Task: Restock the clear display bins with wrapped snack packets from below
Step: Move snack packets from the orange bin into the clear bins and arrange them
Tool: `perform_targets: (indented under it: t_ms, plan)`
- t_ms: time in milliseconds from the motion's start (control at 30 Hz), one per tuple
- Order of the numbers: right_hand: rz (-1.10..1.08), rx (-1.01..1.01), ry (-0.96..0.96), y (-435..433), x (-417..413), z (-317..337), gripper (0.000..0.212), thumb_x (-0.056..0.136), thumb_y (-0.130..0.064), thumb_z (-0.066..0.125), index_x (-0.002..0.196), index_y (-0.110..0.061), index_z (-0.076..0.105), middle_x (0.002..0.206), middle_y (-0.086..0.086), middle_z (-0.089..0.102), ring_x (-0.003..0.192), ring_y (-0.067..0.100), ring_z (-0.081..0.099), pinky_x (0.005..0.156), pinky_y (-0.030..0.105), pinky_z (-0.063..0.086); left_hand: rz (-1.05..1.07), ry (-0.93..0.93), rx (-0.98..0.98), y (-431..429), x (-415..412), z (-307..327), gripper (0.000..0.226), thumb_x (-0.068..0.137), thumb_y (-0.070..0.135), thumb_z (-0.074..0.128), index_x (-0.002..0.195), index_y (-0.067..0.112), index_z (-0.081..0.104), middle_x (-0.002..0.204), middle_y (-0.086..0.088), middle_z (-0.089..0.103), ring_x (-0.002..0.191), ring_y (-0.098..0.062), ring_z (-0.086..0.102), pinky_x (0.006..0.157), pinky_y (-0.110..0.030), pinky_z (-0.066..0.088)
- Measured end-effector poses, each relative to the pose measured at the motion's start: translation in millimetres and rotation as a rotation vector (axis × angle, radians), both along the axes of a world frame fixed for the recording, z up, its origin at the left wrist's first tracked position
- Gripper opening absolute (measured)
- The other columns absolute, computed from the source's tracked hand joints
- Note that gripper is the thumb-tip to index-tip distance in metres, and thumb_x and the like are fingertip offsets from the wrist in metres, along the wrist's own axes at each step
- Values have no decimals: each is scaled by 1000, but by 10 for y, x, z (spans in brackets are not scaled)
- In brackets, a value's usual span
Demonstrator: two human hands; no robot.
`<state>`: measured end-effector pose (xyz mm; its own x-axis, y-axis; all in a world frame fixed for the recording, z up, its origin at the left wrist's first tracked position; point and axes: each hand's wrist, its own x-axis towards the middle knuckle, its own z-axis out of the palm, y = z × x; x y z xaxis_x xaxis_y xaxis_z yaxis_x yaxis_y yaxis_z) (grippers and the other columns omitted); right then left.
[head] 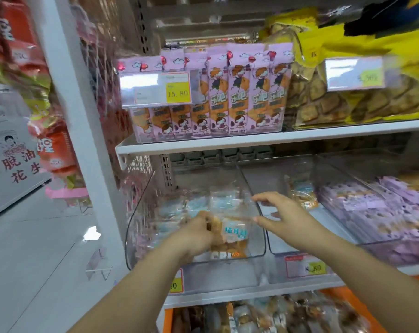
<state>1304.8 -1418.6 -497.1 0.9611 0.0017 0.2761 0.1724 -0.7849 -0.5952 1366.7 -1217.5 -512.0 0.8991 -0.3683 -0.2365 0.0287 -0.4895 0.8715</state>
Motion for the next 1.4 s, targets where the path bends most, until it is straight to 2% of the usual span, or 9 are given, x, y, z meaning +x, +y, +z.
perform_targets:
  t_ms: [100, 167, 267, 433, 500, 700, 767, 933, 1400]
  plan:
    - [44, 121, 21, -23, 11, -60, 31, 90, -31, 61, 119, -34, 53, 121, -16, 47, 110, -1, 47, 91, 17, 41, -12, 55, 161, -89, 163, -220, 38, 66, 12, 77, 92, 9, 50, 100, -16, 63, 102, -33, 63, 91, -46, 52]
    - [64, 189, 24, -39, 23, -95, 26, 90, -31, 61, 113, -38, 53, 120, -18, 47, 105, -5, 49, 89, 16, 43, -23, 23, 297, -125, 234, -309, 39, 68, 15, 79, 93, 11, 50, 101, -14, 64, 104, -31, 61, 93, -40, 51]
    - [85, 240, 13, -70, 42, -151, 24, 89, -32, 61, 110, -40, 52, 118, -20, 47, 101, -8, 50, 85, 14, 44, -9, -61, 418, -220, 282, -346, 54, 73, 12, 78, 116, 11, 45, 114, -10, 60, 105, -24, 58, 95, -34, 48]
    - [104, 315, -9, -92, 59, -235, 27, 88, -34, 61, 114, -38, 55, 122, -21, 47, 107, -7, 50, 86, 15, 47, -81, -130, 328, -298, 275, -357, 109, 72, 10, 80, 142, 26, -2, 130, -4, 44, 114, -22, 52, 95, -30, 45]
    - [112, 335, -15, -87, 66, -248, 26, 88, -34, 61, 113, -39, 54, 122, -22, 47, 107, -9, 49, 86, 15, 47, -117, -165, 377, -313, 287, -345, 116, 67, 20, 84, 142, 35, -3, 134, -5, 37, 120, -24, 49, 100, -38, 45]
    - [118, 355, -19, -95, 44, -266, 30, 88, -34, 61, 117, -37, 55, 122, -24, 46, 108, -11, 47, 89, 16, 46, -164, -174, 444, -315, 326, -275, 105, 48, 38, 89, 133, 37, 27, 126, -4, 36, 117, -25, 49, 95, -44, 49]
    - [118, 353, -24, -93, 44, -268, 30, 88, -34, 61, 118, -36, 55, 122, -24, 46, 109, -11, 47, 90, 18, 47, -209, -227, 490, -295, 314, -281, 94, 60, 33, 88, 133, 34, 28, 122, 0, 31, 116, -21, 47, 100, -37, 44]
    - [118, 341, -30, -84, 45, -263, 31, 88, -33, 60, 118, -36, 55, 123, -22, 46, 110, -9, 47, 90, 20, 48, -142, -341, 424, -315, 228, -308, 71, 68, 27, 84, 112, 32, 29, 116, 4, 24, 105, -14, 45, 90, -24, 39]
    - [128, 333, -46, -83, 46, -274, 28, 89, -32, 60, 114, -41, 53, 120, -24, 46, 110, -11, 46, 85, 10, 46, -129, -307, 392, -334, 291, -278, 69, 67, 22, 85, 109, 27, 29, 118, 1, 31, 102, -16, 45, 77, -23, 37]
